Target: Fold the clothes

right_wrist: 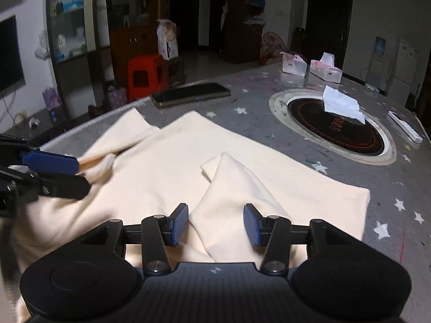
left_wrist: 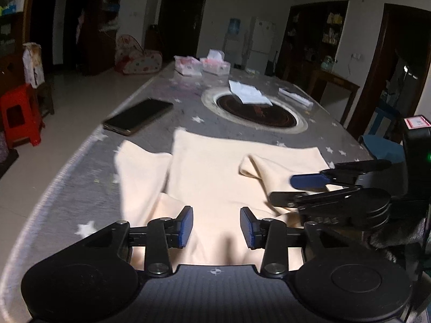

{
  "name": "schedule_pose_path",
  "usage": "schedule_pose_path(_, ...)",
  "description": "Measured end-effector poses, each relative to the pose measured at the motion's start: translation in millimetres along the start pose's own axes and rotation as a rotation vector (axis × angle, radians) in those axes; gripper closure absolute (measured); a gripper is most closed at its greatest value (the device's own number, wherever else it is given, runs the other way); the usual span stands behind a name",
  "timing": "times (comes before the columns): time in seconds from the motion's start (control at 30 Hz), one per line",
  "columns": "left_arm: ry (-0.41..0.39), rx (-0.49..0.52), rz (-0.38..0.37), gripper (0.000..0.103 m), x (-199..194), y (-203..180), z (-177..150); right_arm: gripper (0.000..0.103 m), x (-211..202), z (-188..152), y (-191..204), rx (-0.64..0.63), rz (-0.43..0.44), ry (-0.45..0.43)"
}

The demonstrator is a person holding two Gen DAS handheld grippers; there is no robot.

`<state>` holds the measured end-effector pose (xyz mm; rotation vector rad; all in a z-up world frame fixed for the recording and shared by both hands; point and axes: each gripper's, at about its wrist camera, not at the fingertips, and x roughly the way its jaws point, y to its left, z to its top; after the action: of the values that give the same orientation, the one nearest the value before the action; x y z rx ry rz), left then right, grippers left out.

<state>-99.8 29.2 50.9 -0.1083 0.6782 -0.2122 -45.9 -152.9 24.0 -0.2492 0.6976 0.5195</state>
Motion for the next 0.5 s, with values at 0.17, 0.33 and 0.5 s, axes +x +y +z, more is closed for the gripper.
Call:
schedule_pose_path(0.17,0.033,0.019,-0.017,0.061,30.3,-10.0,-1.3,0.094,-0.3,-2.3,-4.3,-0.008,-0.042,-0.004)
schedule_pose_path(0.33,0.042,0.043,-0.007,0.058,41.1,-14.8,-6.4,0.099,-23.1,-8.7,-24.8,0.016,-0.127,-0.048)
schedule_pose_path(0.5,0.042,0.048,-0.006,0.057,40.3,-16.0,-7.9,0.099,-67.0,-24.3,-55.9,0.093,-0.218,-0.115)
